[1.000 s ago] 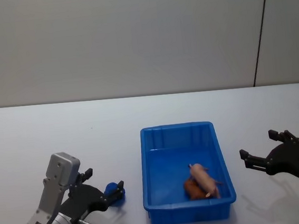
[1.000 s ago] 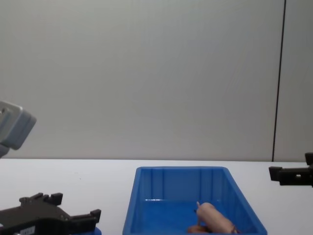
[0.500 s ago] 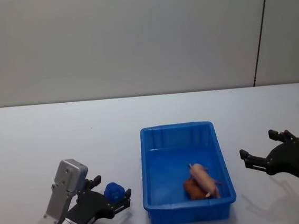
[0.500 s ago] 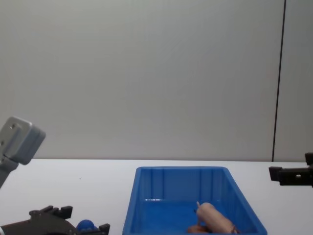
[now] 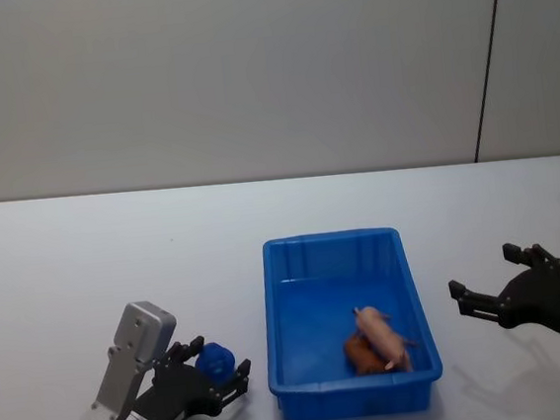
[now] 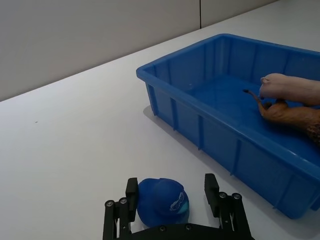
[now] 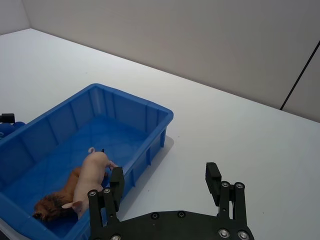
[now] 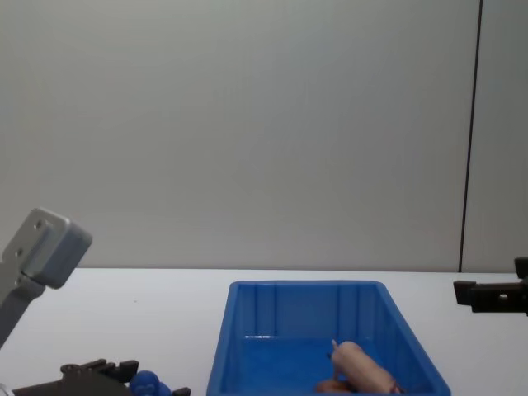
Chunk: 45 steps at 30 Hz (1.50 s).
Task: Pick up the two dolls from the table and place them into the box.
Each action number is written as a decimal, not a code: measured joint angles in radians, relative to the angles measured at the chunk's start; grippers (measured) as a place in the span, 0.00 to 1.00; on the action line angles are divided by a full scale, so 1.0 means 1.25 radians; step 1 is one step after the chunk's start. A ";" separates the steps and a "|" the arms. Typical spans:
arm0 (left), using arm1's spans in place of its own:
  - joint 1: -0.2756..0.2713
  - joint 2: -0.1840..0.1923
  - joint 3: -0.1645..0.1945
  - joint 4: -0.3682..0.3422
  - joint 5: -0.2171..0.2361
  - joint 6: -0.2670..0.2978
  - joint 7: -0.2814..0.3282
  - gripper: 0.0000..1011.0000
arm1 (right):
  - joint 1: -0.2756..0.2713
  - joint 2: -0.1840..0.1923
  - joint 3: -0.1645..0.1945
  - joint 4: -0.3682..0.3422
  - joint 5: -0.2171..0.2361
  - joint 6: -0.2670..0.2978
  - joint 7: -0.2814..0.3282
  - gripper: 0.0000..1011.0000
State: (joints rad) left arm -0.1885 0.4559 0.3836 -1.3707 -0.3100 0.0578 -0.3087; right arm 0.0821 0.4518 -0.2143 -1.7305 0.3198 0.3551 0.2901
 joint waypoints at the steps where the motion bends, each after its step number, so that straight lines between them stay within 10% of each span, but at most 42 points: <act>1: -0.001 -0.001 0.000 0.001 0.001 0.001 0.000 0.84 | 0.000 0.000 0.000 0.000 0.000 0.000 0.000 0.99; 22: -0.011 -0.004 -0.005 -0.025 0.035 0.010 0.019 0.30 | 0.000 0.000 0.000 0.000 0.000 0.000 0.000 0.99; 45: -0.064 -0.043 -0.007 -0.137 0.064 -0.051 0.008 0.19 | 0.000 0.000 0.000 0.000 0.000 0.000 0.000 0.99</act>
State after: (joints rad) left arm -0.2679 0.4020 0.3746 -1.5420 -0.2302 -0.0065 -0.2991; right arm 0.0821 0.4518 -0.2142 -1.7305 0.3198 0.3551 0.2900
